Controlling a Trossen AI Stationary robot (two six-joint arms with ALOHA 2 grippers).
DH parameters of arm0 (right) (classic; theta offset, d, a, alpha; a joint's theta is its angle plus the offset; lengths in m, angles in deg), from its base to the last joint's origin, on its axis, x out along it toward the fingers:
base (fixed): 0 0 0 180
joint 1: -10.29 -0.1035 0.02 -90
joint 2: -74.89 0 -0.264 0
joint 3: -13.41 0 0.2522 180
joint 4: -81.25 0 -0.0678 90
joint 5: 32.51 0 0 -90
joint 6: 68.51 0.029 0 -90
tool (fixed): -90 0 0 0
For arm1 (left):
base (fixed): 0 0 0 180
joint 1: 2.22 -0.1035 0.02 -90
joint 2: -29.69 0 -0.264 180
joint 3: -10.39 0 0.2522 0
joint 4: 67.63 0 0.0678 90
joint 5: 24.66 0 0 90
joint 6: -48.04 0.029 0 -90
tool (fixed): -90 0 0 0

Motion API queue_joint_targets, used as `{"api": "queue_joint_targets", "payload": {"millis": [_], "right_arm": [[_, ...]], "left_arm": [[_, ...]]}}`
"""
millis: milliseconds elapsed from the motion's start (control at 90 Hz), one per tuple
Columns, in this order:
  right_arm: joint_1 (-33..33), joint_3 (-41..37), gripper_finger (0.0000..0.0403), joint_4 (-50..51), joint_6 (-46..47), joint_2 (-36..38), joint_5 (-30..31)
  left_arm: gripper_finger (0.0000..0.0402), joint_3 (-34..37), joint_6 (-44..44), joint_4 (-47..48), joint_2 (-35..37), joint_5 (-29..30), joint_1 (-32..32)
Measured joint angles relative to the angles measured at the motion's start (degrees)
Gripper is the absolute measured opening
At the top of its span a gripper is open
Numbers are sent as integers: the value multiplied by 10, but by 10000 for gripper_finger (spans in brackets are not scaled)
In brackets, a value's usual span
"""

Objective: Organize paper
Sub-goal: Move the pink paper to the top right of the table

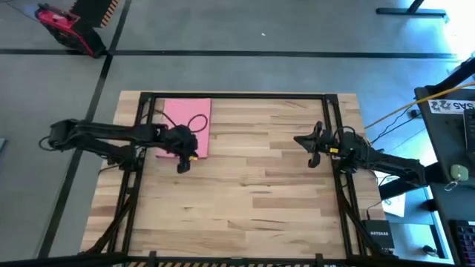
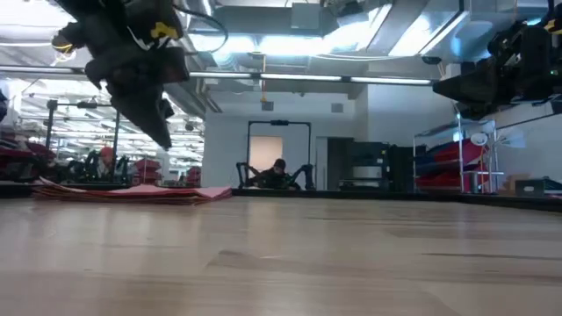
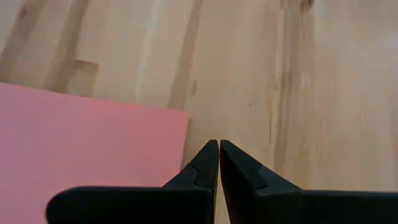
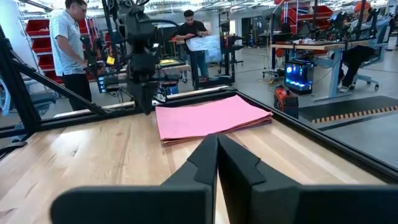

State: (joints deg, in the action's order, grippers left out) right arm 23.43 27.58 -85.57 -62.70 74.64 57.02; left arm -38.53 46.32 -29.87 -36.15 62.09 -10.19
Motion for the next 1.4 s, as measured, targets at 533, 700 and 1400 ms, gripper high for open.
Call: {"api": "queue_joint_targets", "payload": {"millis": [533, 700, 1400], "right_arm": [[0, 0, 0, 0, 0, 0, 0], [0, 0, 0, 0, 0, 0, 0], [0, 0, 0, 0, 0, 0, 0]], "left_arm": [[109, 0, -5, -26, -102, 57, 1], [113, 0, 18, -25, -121, 71, 1], [55, 0, 36, -35, -135, 103, 1]]}}
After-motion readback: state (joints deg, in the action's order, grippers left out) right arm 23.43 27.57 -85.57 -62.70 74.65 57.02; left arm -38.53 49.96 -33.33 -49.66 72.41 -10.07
